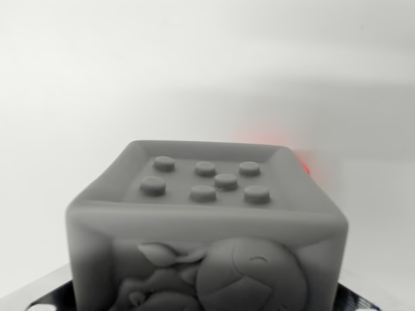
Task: Destack cube
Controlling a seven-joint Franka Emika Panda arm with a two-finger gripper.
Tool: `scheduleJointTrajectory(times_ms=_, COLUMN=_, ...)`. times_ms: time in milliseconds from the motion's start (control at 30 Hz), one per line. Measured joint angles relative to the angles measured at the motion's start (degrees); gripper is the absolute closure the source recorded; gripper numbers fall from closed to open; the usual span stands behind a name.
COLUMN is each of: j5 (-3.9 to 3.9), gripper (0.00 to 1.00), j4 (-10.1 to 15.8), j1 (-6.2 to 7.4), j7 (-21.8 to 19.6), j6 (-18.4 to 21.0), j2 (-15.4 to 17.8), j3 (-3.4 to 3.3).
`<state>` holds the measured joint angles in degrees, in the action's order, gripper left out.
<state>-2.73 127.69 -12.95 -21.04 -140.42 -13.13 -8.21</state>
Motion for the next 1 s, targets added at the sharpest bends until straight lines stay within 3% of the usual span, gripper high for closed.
scheduleJointTrajectory(times_ms=1000, j5=-0.33, gripper=1.00, j4=-3.62, j1=3.45, j7=-7.85, j6=-1.89, j2=-5.52, j3=1.76)
